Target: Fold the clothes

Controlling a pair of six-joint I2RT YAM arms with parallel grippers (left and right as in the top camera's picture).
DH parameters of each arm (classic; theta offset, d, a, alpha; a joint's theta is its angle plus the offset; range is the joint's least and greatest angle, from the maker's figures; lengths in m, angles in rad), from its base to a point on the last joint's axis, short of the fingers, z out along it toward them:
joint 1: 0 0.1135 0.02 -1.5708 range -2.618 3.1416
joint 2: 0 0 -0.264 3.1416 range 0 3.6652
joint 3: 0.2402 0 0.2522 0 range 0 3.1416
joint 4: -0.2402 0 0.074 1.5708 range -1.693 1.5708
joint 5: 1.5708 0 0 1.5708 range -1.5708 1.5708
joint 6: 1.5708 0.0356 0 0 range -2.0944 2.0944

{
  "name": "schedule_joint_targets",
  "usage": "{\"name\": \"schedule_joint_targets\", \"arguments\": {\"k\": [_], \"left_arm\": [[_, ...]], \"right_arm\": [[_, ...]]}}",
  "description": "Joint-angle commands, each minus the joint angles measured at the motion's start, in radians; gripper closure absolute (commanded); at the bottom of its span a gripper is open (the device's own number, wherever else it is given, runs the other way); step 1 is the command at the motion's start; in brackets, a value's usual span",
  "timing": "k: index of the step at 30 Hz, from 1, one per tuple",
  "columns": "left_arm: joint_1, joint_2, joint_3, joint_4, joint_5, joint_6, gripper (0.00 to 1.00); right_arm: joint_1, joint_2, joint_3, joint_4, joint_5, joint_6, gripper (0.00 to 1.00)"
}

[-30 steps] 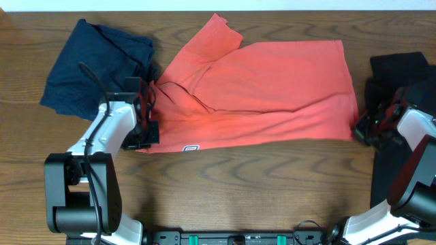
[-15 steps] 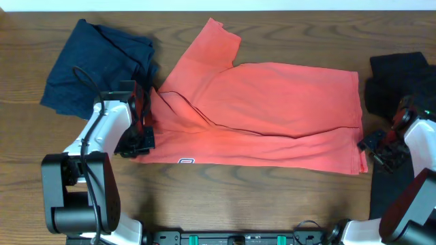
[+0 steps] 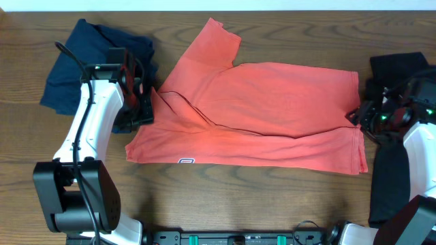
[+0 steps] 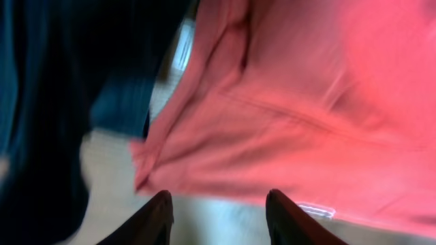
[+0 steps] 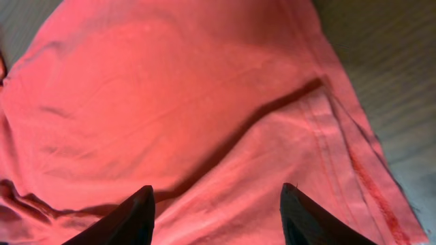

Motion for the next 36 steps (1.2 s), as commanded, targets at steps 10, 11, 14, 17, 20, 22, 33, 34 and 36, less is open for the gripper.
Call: {"name": "schedule_joint_targets", "arguments": {"k": [10, 11, 14, 17, 20, 22, 33, 34, 36], "left_arm": [[-0.024, 0.038, -0.017, 0.31, 0.036, 0.067, 0.46], [-0.024, 0.048, -0.017, 0.315, 0.045, 0.068, 0.46], [-0.024, 0.088, -0.017, 0.334, 0.082, 0.073, 0.46], [-0.024, 0.13, -0.017, 0.371, 0.082, 0.079, 0.46], [-0.024, 0.158, -0.017, 0.414, 0.082, 0.078, 0.46], [-0.024, 0.168, -0.017, 0.433, 0.083, 0.078, 0.46], [-0.024, 0.18, -0.017, 0.49, 0.082, 0.079, 0.69], [-0.024, 0.18, -0.017, 0.485, 0.081, 0.082, 0.69], [-0.024, 0.183, -0.017, 0.475, 0.066, 0.089, 0.56]], "right_arm": [[0.026, 0.0, 0.013, 0.037, 0.032, -0.026, 0.42], [0.026, 0.0, 0.013, 0.037, 0.032, -0.026, 0.42], [0.026, 0.0, 0.013, 0.038, 0.032, -0.023, 0.42], [0.026, 0.0, 0.013, 0.041, 0.032, -0.023, 0.43], [0.026, 0.0, 0.013, 0.04, 0.032, -0.023, 0.43], [0.026, 0.0, 0.013, 0.04, 0.032, -0.023, 0.42], [0.026, 0.0, 0.013, 0.039, 0.032, -0.023, 0.43], [0.026, 0.0, 0.013, 0.038, 0.032, -0.023, 0.43], [0.026, 0.0, 0.013, 0.037, 0.032, -0.023, 0.43]]}}
